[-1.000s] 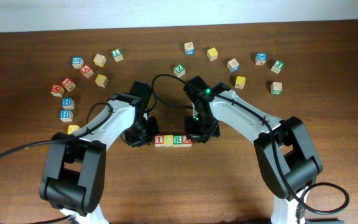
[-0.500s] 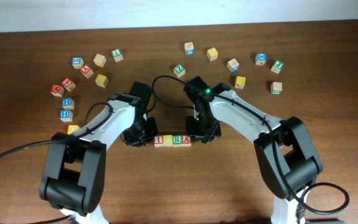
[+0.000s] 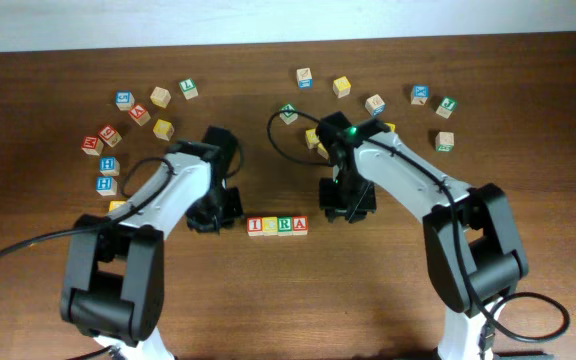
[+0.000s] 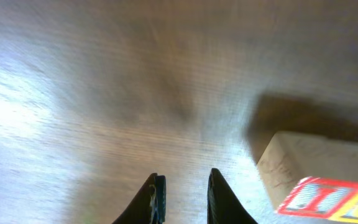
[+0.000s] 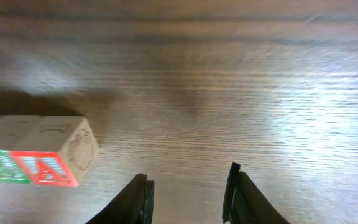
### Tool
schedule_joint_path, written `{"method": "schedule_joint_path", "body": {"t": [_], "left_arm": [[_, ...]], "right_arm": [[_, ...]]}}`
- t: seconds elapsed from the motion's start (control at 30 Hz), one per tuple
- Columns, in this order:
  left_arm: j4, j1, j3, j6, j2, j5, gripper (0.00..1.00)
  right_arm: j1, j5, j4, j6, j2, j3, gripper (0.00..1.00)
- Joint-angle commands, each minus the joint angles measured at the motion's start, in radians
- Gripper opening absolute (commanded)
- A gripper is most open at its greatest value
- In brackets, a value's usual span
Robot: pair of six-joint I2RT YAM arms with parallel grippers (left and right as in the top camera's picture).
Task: Spell out ICRA
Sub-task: 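Raise both grippers away from the aligned ICRA row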
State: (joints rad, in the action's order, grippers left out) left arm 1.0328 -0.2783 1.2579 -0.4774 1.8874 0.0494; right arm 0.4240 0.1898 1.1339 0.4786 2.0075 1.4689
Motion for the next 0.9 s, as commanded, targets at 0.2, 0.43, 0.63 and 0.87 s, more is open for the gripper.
{"method": "schedule_joint_path", "body": {"t": [0.2, 0.43, 0.63, 0.87], "left_arm": [[0.101, 0.115, 0.056, 0.057, -0.505, -0.013, 0.44], [0.292, 0.115, 0.040, 0.057, -0.704, -0.055, 0.73], [0.144, 0.115, -0.198, 0.018, -0.993, -0.045, 0.96], [0.023, 0.115, -0.281, -0.008, -1.101, -0.058, 0.99]], "right_arm": [[-0.012, -0.120, 0.200, -0.029, -0.505, 0.095, 0.36], [-0.004, -0.150, 0.276, 0.003, -0.753, -0.013, 0.71], [-0.004, -0.151, 0.105, 0.009, -0.900, -0.200, 0.81], [-0.006, -0.202, -0.009, 0.009, -0.890, -0.223, 0.98]]}}
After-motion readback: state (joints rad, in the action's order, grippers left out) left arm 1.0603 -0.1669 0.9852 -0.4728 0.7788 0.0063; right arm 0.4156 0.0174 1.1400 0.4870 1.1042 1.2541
